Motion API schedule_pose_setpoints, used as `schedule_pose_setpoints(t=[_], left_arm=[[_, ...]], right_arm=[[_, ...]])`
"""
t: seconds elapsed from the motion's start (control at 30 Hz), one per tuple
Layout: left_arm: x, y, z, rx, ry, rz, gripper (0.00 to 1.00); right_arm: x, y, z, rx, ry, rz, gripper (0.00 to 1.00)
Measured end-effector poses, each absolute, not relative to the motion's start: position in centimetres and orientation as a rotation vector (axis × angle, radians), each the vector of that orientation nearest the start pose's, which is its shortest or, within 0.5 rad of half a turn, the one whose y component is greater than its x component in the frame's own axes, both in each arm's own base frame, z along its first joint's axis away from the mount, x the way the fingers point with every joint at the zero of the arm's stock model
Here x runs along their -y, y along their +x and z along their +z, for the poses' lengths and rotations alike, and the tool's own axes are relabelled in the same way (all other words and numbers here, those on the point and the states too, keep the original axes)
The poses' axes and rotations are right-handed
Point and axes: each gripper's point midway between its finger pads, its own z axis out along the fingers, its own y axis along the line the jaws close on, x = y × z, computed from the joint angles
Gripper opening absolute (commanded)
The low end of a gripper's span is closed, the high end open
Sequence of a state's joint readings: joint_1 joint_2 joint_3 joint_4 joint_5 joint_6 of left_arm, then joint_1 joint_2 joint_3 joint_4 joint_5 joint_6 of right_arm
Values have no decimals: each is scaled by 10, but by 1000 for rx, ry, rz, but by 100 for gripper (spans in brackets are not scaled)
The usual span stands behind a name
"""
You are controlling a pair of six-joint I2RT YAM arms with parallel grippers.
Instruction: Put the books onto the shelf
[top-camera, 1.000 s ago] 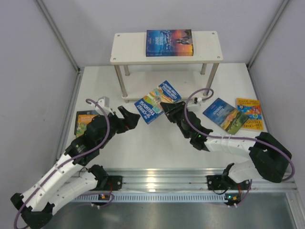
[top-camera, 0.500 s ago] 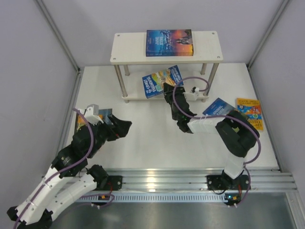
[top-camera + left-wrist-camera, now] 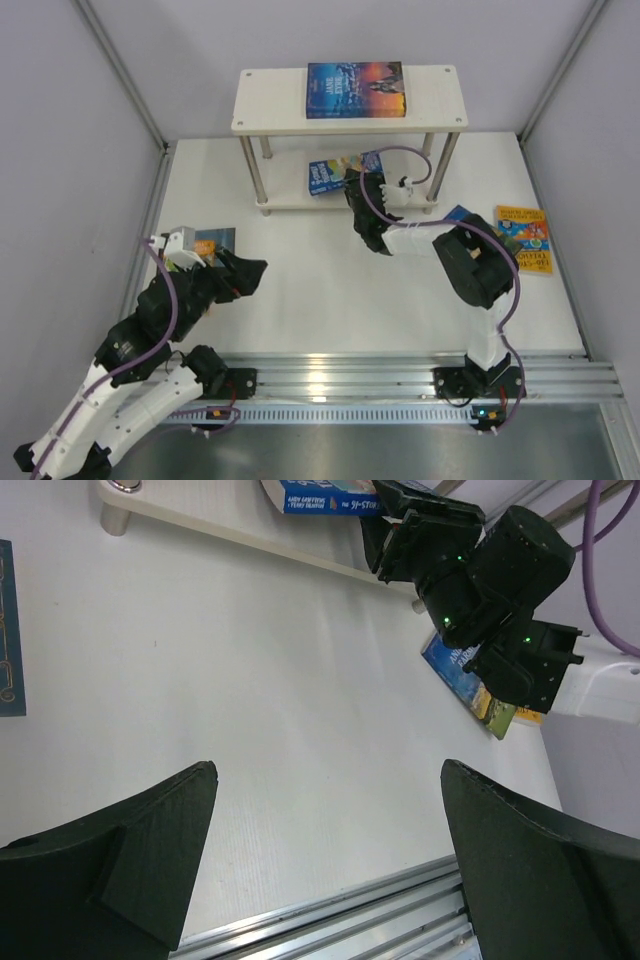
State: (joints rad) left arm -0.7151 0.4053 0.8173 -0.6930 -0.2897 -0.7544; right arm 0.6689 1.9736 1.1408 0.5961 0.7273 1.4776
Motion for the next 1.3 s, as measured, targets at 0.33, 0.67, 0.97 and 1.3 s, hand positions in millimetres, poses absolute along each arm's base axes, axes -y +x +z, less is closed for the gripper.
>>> schedule_pose_setpoints(t=[0.33,0.67,0.97,1.3], left_arm=[[113,171,272,-1883,-262,-734,99],[113,170,263,-1896,-282,-739,98],[111,167,264,-1884,-298,-758,97],[111,167,262,-1889,-299,-756,97]], right_arm=[[-287,477,139,-1653,1200,796,46],[-283,464,110,-1773,1216,757,40],[-283,469,116,-1726,1264,823,0],[-274,461,112,-1681,1327,844,0]])
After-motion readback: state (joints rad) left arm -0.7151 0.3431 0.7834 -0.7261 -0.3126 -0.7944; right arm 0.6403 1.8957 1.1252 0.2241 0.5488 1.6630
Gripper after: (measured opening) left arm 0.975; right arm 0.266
